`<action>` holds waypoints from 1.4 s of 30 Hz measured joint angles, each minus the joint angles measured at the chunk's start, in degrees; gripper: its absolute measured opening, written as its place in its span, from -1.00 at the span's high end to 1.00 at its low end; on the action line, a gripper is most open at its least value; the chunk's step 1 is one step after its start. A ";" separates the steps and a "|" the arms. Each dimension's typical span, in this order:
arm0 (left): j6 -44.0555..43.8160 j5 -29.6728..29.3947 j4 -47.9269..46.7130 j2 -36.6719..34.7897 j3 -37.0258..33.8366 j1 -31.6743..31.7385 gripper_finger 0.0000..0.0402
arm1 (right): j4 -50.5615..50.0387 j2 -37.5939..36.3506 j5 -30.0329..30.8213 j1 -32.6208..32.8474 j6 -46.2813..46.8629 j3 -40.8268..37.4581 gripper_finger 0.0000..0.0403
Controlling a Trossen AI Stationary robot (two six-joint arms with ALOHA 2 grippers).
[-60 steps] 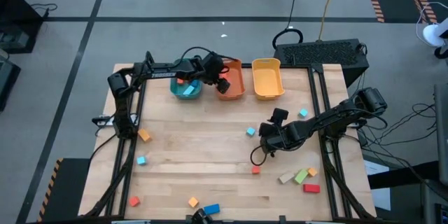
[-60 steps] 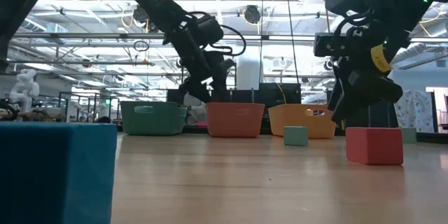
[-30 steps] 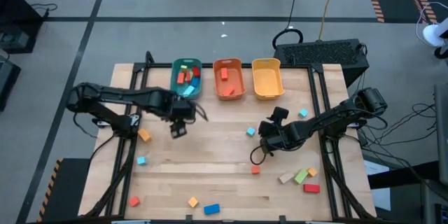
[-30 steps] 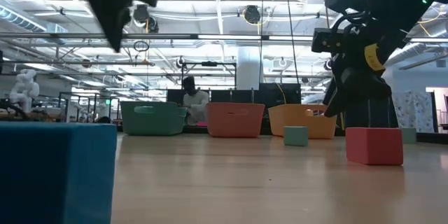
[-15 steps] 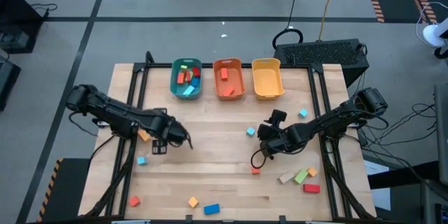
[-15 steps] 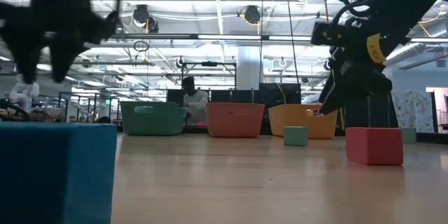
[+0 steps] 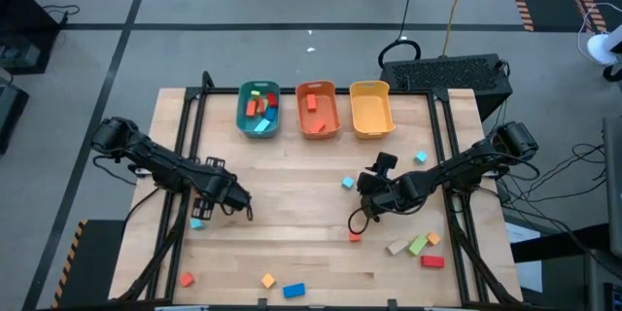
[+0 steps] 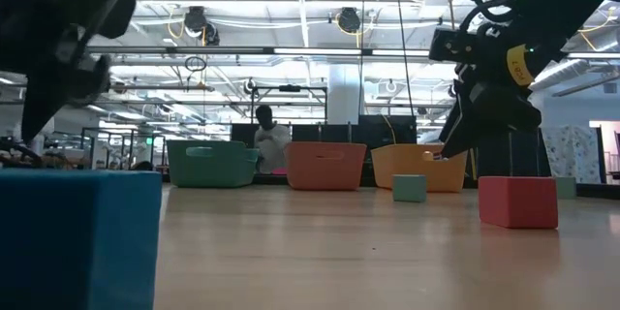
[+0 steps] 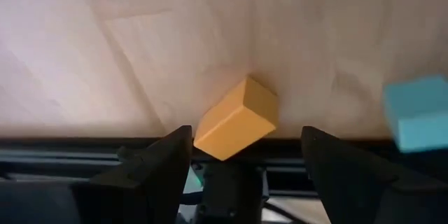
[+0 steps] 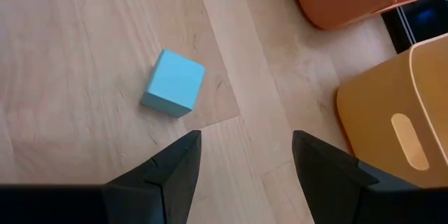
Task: Sort blocks by size
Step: Put the yellow thick rectangular block into the orange bin
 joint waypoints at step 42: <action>-0.44 -2.15 6.98 12.45 -8.02 -1.77 -0.34 | 0.39 0.00 0.02 1.84 0.42 -0.01 -0.04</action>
